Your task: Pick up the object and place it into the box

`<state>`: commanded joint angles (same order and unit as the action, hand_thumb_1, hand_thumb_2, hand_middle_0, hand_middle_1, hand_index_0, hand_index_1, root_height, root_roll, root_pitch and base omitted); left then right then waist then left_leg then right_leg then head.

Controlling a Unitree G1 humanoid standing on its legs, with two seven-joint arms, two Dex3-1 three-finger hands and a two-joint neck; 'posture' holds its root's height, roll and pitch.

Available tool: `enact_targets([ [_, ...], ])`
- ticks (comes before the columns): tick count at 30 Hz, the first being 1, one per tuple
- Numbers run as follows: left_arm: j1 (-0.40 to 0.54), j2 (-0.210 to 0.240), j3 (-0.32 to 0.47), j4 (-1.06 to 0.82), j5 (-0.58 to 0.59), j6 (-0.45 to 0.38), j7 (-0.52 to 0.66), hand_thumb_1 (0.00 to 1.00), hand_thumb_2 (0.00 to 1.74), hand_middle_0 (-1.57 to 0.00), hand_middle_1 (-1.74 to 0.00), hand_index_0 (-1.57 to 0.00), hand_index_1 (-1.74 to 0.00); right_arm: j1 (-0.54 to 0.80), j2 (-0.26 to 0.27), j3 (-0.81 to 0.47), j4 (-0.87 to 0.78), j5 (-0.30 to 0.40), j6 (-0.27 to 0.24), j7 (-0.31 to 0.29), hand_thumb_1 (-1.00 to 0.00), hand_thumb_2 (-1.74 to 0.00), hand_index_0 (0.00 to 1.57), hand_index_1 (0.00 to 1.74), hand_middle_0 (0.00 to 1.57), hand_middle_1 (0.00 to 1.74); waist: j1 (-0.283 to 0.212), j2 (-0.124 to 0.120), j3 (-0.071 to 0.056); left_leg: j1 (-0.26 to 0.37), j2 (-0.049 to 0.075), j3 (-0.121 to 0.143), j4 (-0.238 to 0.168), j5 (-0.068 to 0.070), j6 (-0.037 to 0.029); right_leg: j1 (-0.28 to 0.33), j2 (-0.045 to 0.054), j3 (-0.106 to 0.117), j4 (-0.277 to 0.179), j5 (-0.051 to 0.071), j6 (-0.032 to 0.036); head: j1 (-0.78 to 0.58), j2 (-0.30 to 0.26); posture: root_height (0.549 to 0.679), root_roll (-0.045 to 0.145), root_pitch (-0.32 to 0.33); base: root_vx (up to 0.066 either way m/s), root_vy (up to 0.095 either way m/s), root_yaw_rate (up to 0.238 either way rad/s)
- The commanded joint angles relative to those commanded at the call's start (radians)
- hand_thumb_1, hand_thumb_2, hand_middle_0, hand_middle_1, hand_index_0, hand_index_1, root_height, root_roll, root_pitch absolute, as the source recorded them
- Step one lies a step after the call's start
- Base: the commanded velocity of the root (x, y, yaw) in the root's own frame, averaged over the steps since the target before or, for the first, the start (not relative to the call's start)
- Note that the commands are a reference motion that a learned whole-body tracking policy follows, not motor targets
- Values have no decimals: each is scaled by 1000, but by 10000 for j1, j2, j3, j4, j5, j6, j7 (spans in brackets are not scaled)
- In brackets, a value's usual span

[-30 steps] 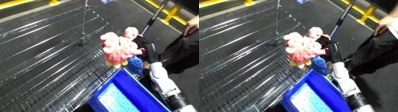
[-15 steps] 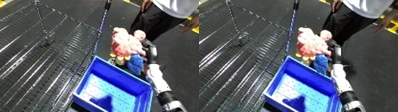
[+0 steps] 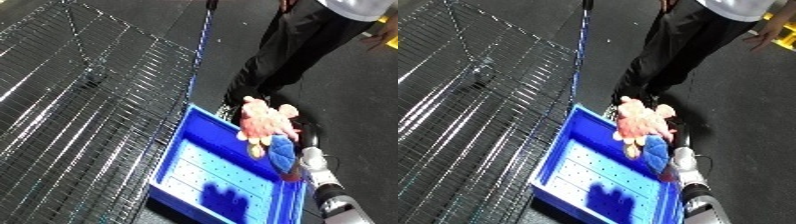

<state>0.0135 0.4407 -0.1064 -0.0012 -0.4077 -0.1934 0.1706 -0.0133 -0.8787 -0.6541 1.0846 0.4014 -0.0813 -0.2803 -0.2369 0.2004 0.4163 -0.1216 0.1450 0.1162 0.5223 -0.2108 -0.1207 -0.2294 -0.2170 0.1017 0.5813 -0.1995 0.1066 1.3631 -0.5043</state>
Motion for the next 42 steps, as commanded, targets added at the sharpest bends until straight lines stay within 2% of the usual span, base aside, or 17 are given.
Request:
enact_targets([
  [3,58,61,3,-88,34,24,-13,1000,1740,-1570,-1740,-1570,-1740,-101,-144,62,603,125,60,186,-1000,-1740,1570,1740,1570,1740,83,30,-13,-10,-2,-30,-12,22,-7,31,-17,-38,-4,-27,2,46,6,656,81,-102,3,-8,48],
  [12,184,157,65,-183,148,92,-24,1000,1740,-1570,-1740,-1570,-1740,-101,-81,245,1003,283,76,478,-550,-957,864,957,864,957,190,21,-70,-11,7,-79,-92,84,-7,87,-23,-102,-51,-58,16,151,-225,656,79,-100,3,-5,37],
  [23,218,217,127,-311,257,155,-45,1000,1740,-1570,-1740,-1570,-1740,-156,22,469,1068,237,96,476,0,0,0,0,0,0,266,-31,-77,-41,20,-86,-112,137,-17,71,-43,-114,-57,-53,27,85,-488,656,80,-101,-1,-1,11],
  [36,257,219,165,-224,300,157,-12,1000,1740,-1570,-1740,-1570,-1740,-263,200,462,939,551,2,417,0,0,0,0,0,0,338,-90,-65,-63,16,-116,-91,167,-18,66,-57,-102,-39,-53,32,-47,-773,656,81,-104,4,0,4],
  [42,312,188,212,-179,282,161,-14,1000,1740,-1570,-1740,-1570,-1740,-392,244,631,393,560,-187,383,0,0,0,0,0,0,410,-125,-65,-92,22,-127,-64,182,-26,27,-56,-111,11,-54,46,-484,-1013,655,81,-106,8,0,3],
])
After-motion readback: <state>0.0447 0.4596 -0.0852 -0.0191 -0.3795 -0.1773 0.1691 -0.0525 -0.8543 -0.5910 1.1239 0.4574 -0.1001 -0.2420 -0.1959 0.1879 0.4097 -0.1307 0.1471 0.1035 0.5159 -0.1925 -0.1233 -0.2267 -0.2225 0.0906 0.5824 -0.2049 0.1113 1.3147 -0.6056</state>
